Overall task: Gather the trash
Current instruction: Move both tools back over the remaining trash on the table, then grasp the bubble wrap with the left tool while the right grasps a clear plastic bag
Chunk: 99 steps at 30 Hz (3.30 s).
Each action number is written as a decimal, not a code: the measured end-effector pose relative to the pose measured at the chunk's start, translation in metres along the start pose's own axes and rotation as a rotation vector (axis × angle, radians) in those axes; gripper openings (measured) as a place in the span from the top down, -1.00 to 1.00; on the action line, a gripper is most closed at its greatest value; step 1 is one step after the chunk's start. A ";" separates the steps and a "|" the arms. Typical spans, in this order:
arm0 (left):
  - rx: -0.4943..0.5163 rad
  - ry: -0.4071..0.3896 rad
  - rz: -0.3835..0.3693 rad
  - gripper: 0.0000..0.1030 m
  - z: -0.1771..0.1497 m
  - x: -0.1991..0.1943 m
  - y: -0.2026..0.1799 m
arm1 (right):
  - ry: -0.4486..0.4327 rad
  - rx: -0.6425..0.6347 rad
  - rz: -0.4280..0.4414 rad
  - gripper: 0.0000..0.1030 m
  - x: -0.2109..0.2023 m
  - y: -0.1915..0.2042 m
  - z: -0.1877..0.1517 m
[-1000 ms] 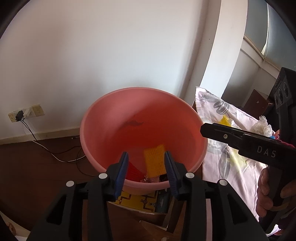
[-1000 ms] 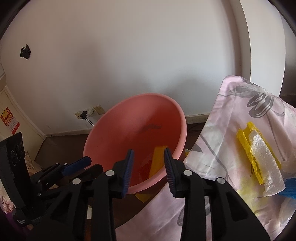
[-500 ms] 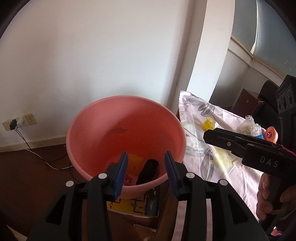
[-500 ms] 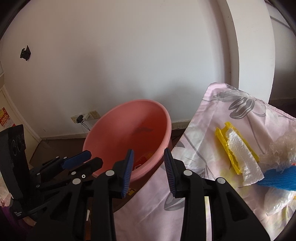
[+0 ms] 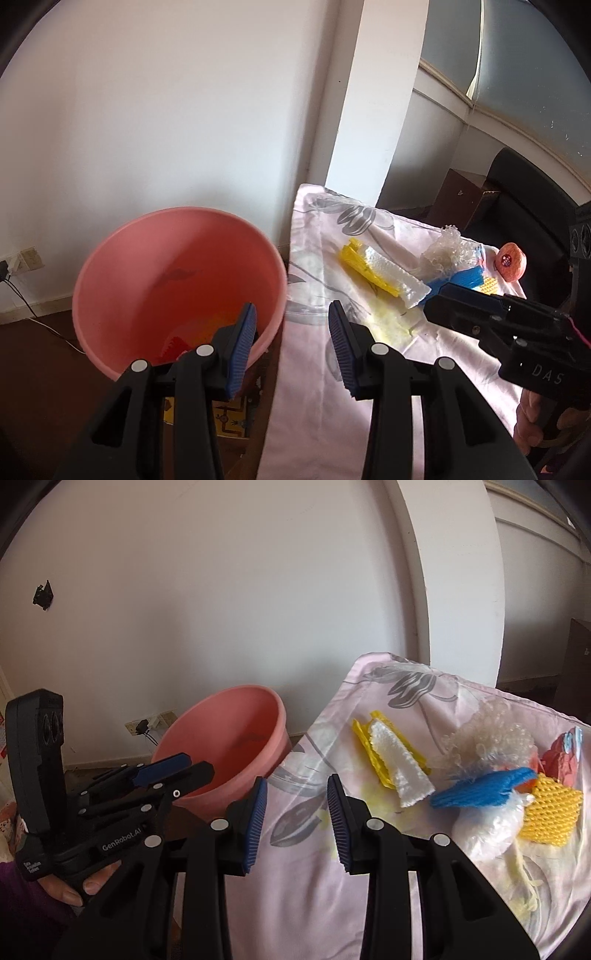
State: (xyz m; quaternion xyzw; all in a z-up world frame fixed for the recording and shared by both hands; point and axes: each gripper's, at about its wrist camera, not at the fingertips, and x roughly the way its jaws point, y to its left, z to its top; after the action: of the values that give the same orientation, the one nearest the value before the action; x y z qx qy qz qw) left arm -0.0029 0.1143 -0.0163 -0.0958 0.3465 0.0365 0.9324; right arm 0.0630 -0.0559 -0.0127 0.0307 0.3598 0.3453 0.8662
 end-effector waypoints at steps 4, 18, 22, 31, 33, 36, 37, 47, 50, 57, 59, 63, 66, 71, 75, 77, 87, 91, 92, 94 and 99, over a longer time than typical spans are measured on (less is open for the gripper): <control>-0.002 0.030 -0.049 0.22 0.005 0.012 -0.019 | -0.005 0.037 -0.042 0.33 -0.015 -0.019 -0.016; 0.021 0.100 -0.208 0.27 0.033 0.055 -0.095 | -0.055 0.168 -0.159 0.33 -0.053 -0.080 -0.049; 0.065 0.097 -0.252 0.27 0.047 0.062 -0.122 | -0.072 0.197 -0.164 0.33 -0.058 -0.091 -0.052; 0.143 0.129 -0.301 0.16 0.075 0.095 -0.173 | -0.079 0.230 -0.167 0.33 -0.063 -0.107 -0.058; 0.149 0.143 -0.282 0.16 0.079 0.107 -0.181 | -0.080 0.231 -0.169 0.33 -0.061 -0.109 -0.058; 0.121 0.176 -0.254 0.16 0.086 0.125 -0.186 | -0.081 0.229 -0.175 0.33 -0.061 -0.110 -0.057; 0.110 0.191 -0.245 0.16 0.088 0.132 -0.187 | -0.081 0.229 -0.176 0.33 -0.060 -0.111 -0.057; 0.054 0.279 -0.223 0.69 0.080 0.147 -0.168 | -0.071 0.244 -0.139 -0.02 -0.048 -0.114 -0.050; 0.018 0.272 -0.238 0.74 0.081 0.141 -0.157 | -0.059 0.224 -0.135 -0.03 -0.042 -0.111 -0.048; 0.006 0.264 -0.245 0.76 0.076 0.129 -0.143 | -0.017 0.202 -0.145 -0.04 -0.024 -0.112 -0.046; -0.002 0.268 -0.249 0.76 0.073 0.129 -0.139 | -0.009 0.207 -0.153 -0.04 -0.019 -0.115 -0.046; -0.016 0.259 -0.271 0.76 0.073 0.123 -0.134 | 0.000 0.194 -0.175 -0.04 -0.009 -0.118 -0.046; -0.014 0.250 -0.276 0.76 0.073 0.119 -0.132 | -0.001 0.201 -0.150 -0.04 -0.005 -0.119 -0.046; -0.021 0.236 -0.288 0.76 0.072 0.111 -0.127 | -0.011 0.207 -0.137 0.29 -0.006 -0.119 -0.047; -0.030 0.207 -0.299 0.76 0.074 0.099 -0.121 | -0.023 0.197 -0.145 0.42 -0.016 -0.115 -0.049; -0.035 0.189 -0.303 0.76 0.075 0.093 -0.118 | -0.034 0.191 -0.149 0.42 -0.024 -0.112 -0.050; -0.049 0.106 -0.300 0.77 0.077 0.058 -0.100 | -0.110 0.171 -0.237 0.42 -0.066 -0.102 -0.052; -0.057 0.088 -0.300 0.77 0.075 0.049 -0.092 | -0.144 0.154 -0.257 0.42 -0.083 -0.098 -0.047; -0.061 0.085 -0.301 0.77 0.074 0.046 -0.089 | -0.149 0.152 -0.258 0.42 -0.085 -0.097 -0.046; -0.067 0.076 -0.297 0.77 0.072 0.041 -0.084 | -0.160 0.142 -0.258 0.42 -0.091 -0.093 -0.044; -0.077 0.044 -0.272 0.77 0.069 0.028 -0.070 | -0.183 0.111 -0.245 0.42 -0.098 -0.078 -0.040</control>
State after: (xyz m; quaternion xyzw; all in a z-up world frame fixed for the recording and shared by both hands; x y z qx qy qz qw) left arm 0.0713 0.0602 0.0272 -0.1783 0.3488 -0.0790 0.9167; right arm 0.0332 -0.1840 -0.0074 0.0658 0.2990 0.2126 0.9279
